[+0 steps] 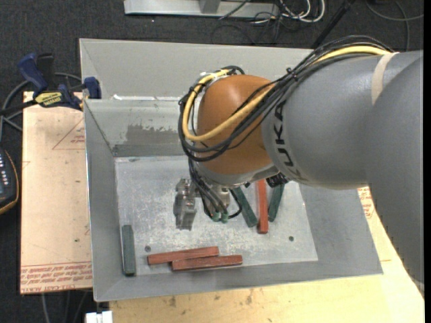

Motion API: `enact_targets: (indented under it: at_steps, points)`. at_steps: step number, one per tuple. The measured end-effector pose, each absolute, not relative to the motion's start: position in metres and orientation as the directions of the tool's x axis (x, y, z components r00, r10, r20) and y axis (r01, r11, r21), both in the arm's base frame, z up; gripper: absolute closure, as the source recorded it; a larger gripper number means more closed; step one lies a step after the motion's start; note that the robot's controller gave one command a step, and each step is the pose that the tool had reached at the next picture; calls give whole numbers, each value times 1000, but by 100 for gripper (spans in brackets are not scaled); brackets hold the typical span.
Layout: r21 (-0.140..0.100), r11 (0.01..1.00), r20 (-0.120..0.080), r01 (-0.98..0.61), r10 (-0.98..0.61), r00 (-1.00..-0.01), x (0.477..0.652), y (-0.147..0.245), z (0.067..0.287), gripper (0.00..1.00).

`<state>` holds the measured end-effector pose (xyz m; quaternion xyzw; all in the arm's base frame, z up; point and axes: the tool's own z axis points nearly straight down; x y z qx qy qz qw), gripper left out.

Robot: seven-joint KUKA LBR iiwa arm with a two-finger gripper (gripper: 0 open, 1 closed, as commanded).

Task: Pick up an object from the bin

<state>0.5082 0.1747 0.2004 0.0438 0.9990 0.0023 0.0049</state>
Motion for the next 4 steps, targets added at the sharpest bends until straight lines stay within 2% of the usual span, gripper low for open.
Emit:
enact_targets:
  at_steps: [1, 2, 3, 4]
  points:
    - [1, 996, -2, 88, 88, -996, 506, 174, 196, 0]
    - [-1, 1000, 6, -14, -14, -1000, 501, 135, 66, 0]
    - [3, 1000, -6, -15, -15, -1000, 504, 137, 72, 100]
    - [1, 983, -10, -183, -183, -983, 521, 149, 207, 100]
